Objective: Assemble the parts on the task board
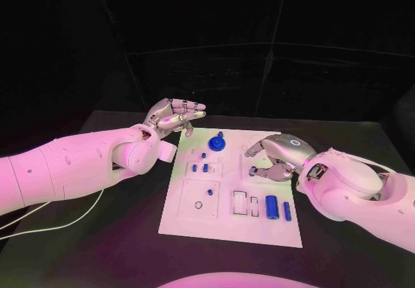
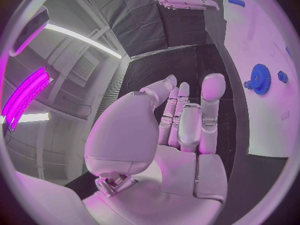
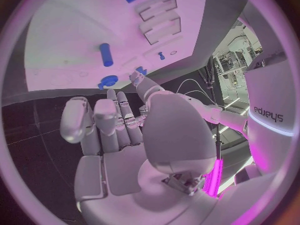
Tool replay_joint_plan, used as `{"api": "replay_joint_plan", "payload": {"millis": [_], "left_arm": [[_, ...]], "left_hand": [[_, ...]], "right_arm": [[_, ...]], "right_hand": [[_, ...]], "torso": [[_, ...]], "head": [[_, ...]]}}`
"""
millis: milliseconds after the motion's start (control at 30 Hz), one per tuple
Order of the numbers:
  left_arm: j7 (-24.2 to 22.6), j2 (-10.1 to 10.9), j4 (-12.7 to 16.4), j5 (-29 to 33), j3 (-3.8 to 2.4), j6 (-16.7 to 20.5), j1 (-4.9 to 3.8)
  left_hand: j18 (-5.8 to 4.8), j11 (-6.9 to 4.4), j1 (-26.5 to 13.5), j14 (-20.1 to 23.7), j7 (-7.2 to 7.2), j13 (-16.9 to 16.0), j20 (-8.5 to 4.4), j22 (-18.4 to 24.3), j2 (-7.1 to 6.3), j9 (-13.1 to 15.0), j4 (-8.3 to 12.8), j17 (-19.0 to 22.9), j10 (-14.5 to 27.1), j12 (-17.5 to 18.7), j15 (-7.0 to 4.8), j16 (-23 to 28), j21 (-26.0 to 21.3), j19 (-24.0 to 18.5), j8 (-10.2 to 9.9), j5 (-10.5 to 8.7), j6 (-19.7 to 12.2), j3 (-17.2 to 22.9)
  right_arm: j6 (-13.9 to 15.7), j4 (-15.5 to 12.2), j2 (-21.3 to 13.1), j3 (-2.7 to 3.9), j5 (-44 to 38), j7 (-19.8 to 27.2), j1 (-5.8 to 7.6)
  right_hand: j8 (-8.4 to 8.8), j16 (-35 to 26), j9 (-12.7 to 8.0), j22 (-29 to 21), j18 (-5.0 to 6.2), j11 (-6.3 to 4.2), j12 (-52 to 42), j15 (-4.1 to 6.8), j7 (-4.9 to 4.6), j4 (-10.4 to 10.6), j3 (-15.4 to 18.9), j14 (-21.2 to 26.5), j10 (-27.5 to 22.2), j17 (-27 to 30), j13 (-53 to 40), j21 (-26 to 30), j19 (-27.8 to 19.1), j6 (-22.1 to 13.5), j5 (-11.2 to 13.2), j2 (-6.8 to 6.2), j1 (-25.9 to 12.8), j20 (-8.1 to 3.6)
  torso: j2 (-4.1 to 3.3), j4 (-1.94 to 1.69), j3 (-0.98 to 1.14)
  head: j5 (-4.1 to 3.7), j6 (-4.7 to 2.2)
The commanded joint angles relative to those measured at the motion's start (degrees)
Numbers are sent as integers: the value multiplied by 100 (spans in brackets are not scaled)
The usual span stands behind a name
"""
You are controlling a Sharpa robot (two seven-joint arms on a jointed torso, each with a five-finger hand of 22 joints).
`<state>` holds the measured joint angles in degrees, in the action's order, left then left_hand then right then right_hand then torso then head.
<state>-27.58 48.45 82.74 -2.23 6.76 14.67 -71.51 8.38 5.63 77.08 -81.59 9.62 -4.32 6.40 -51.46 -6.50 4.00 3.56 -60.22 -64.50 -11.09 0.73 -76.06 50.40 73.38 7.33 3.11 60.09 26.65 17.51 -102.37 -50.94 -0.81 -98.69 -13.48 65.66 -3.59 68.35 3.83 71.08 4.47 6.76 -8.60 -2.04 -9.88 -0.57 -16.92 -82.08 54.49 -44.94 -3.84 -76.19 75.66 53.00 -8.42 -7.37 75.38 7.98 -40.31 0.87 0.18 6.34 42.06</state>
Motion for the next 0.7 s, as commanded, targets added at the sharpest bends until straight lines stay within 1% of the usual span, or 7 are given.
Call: {"api": "replay_joint_plan", "payload": {"millis": [33,200,333,567,700], "left_arm": [[-20,-17,-5,12,-1,-87,-7],[-24,-40,-17,12,0,-93,-6],[-27,-54,-21,12,1,-102,-6],[-30,-56,-21,12,1,-102,-5],[-32,-56,-20,12,1,-104,-5]], "left_hand": [[60,12,-16,25,34,6,8,4,57,-9,20,5,32,-31,4,29,-15,-29,11,9,-23,-21],[59,13,-17,25,34,6,8,2,57,-9,20,5,34,-31,5,29,-12,-27,11,9,-24,-23],[59,13,-17,25,34,6,8,2,57,-9,20,5,34,-31,5,29,-12,-27,11,9,-24,-23],[59,13,-17,25,34,6,8,2,57,-9,20,5,34,-31,5,29,-12,-27,11,9,-24,-23],[59,13,-17,25,34,6,8,2,57,-9,20,5,34,-31,5,29,-12,-27,11,9,-24,-23]], "right_arm": [[-588,46,-64,5,156,-192,25],[-890,170,-55,10,152,-240,40],[-1022,265,22,9,151,-248,42],[-1104,418,173,5,152,-232,41],[-1149,501,274,0,163,-208,39]], "right_hand": [[-10,-34,3,-56,51,5,-68,30,28,40,203,-22,-158,15,3,52,-49,-96,-43,-11,2,-17],[-19,-42,9,-73,54,14,-145,29,59,67,360,-30,-237,17,-4,71,-47,-131,-64,34,56,-15],[-34,-61,16,-71,53,4,-223,36,62,78,428,-29,-227,44,-12,74,-35,-114,-75,93,106,-18],[-60,-95,27,-59,49,-29,-411,63,35,80,516,-32,-121,74,-22,70,-3,-45,-129,222,222,-39],[-87,-57,35,7,32,-79,-582,103,56,86,492,-70,148,-13,-22,22,66,54,-123,360,311,-70]], "torso": [[-2,-6,7],[-4,-8,5],[-5,-12,8],[-6,-16,2],[-7,-13,4]], "head": [[-23,-17],[-41,-30],[-43,-30],[-50,-27],[-43,-19]]}}
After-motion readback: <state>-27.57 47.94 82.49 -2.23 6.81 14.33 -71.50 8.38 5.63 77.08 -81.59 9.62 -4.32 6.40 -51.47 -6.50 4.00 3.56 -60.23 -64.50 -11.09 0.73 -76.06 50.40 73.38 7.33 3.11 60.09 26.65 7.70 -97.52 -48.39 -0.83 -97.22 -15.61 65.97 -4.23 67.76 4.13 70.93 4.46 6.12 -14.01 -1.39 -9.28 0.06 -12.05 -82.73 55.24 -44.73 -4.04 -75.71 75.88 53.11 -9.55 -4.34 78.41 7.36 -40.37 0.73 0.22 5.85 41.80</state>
